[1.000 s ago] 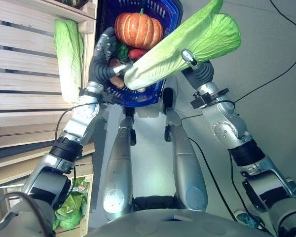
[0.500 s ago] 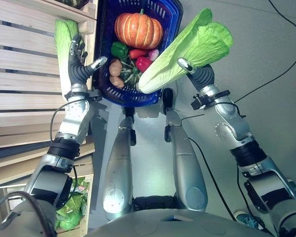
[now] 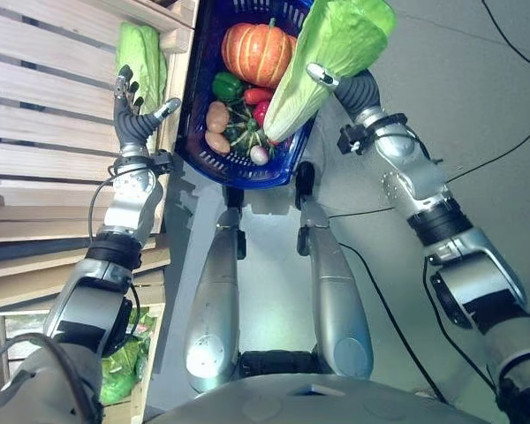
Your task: Pick up fruits and vegetables into the basket
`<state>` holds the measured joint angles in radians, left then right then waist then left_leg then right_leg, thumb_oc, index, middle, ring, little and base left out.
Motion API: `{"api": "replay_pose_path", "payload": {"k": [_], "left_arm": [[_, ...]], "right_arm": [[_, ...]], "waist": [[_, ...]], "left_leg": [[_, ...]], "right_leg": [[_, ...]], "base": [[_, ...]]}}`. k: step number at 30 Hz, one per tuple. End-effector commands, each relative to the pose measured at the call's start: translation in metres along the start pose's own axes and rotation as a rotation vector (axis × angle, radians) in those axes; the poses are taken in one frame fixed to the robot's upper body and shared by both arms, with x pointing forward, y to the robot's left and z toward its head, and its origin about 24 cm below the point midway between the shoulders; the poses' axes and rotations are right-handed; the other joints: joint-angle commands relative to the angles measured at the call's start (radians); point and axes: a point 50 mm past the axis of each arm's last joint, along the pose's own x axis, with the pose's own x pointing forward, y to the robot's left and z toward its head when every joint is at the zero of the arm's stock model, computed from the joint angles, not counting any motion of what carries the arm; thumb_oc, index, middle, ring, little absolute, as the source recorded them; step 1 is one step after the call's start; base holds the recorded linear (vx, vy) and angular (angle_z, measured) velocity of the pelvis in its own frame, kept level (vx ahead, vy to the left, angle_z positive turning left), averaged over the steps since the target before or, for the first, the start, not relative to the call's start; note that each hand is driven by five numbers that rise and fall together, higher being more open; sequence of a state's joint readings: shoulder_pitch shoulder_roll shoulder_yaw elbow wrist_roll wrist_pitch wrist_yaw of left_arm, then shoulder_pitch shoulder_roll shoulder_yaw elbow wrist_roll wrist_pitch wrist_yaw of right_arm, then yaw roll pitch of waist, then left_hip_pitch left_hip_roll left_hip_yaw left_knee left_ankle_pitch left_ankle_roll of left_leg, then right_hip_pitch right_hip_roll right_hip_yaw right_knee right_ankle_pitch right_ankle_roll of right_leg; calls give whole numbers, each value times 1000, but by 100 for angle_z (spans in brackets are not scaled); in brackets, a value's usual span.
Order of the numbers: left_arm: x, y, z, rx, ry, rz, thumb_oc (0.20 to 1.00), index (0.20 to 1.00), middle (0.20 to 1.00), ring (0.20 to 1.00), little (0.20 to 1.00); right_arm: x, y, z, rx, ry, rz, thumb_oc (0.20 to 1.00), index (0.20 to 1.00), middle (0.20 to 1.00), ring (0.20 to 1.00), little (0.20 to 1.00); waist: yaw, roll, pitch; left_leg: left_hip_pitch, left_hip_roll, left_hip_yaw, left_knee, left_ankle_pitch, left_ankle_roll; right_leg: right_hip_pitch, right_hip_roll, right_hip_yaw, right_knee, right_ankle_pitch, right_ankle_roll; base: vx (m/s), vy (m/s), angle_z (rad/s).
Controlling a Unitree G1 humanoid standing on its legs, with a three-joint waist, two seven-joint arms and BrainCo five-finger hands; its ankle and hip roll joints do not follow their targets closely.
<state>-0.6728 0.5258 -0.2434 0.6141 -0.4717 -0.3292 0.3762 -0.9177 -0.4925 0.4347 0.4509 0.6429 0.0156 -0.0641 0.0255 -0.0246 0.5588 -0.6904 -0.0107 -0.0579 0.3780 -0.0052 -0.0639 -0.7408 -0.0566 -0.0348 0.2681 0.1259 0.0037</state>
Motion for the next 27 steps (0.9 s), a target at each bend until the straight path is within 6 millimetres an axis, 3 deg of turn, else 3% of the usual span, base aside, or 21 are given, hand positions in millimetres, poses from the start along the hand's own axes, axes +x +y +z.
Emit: {"api": "replay_pose_path", "payload": {"k": [1,8,13,27], "left_arm": [[3,2,8,-9,-51,-19,1000,1000,1000,1000,1000],[8,-10,12,-14,-57,-60,1000,1000,1000,1000,1000],[10,-18,13,-23,-57,-92,1000,1000,1000,1000,1000],[13,-37,22,-59,-97,-137,1000,1000,1000,1000,1000]], "right_arm": [[5,11,15,41,-50,49,200,200,200,200,200],[23,7,7,48,63,8,200,200,200,200,200],[32,-10,-5,15,190,-68,200,200,200,200,200],[26,-52,-26,-3,362,-256,200,200,200,200,200]], "waist": [[13,72,-39],[41,89,-39],[68,106,-39],[103,147,-39]], "left_leg": [[-7,-53,30,-66,22,15],[-21,-63,17,-47,18,17],[-38,-74,3,-28,15,22],[-101,-90,-14,0,17,30]], "right_leg": [[34,32,-65,120,-183,37],[18,24,-80,143,-188,33],[3,16,-94,159,-190,29],[-65,4,-108,196,-194,31]], "base": [[20,-11,23],[16,-7,7],[15,-8,9],[6,7,7]]}}
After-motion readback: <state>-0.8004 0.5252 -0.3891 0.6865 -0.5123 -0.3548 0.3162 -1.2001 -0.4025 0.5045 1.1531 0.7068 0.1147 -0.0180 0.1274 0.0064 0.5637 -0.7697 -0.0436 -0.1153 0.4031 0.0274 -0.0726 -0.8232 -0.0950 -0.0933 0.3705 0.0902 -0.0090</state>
